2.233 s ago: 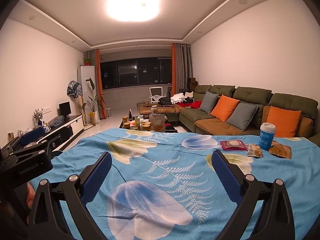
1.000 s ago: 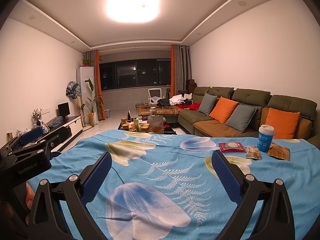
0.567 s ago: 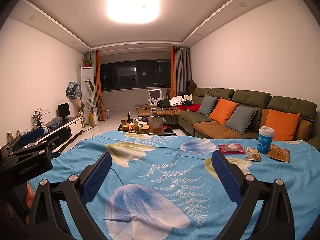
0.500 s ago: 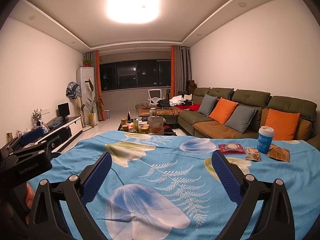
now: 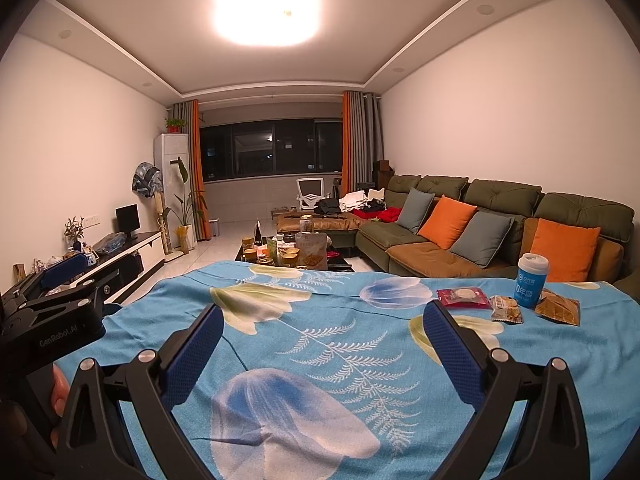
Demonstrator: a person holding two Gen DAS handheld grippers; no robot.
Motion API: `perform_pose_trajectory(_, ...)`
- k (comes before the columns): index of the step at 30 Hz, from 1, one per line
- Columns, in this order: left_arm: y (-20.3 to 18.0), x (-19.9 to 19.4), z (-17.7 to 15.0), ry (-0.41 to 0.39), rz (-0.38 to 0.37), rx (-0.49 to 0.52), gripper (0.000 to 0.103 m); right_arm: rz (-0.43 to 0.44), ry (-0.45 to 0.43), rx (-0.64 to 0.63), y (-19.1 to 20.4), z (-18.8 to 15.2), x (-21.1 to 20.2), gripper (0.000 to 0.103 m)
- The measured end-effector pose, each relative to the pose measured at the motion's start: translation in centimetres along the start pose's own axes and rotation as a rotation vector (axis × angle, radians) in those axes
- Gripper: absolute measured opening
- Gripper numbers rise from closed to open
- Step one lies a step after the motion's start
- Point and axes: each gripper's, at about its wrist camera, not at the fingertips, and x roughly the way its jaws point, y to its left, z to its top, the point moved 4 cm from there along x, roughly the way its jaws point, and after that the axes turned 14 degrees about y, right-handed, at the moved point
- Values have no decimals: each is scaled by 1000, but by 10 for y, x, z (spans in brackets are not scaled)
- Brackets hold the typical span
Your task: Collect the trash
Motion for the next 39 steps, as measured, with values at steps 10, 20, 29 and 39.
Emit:
perform_pose_trajectory(10, 0, 2, 0, -1, 0, 0, 98, 3, 4, 0, 1, 0, 1, 96)
perform_pose_trajectory(20, 1, 5, 0, 2, -3, 1, 98, 5, 9, -1, 2, 0, 3, 96)
perform_pose_trajectory(29, 2, 8, -1, 7, -8, -4, 98, 4, 11, 0, 3, -2, 2, 96)
perform_pose_trajectory(39, 3, 9, -2, 10, -8, -5, 98, -1, 6, -2, 3, -4, 1, 96)
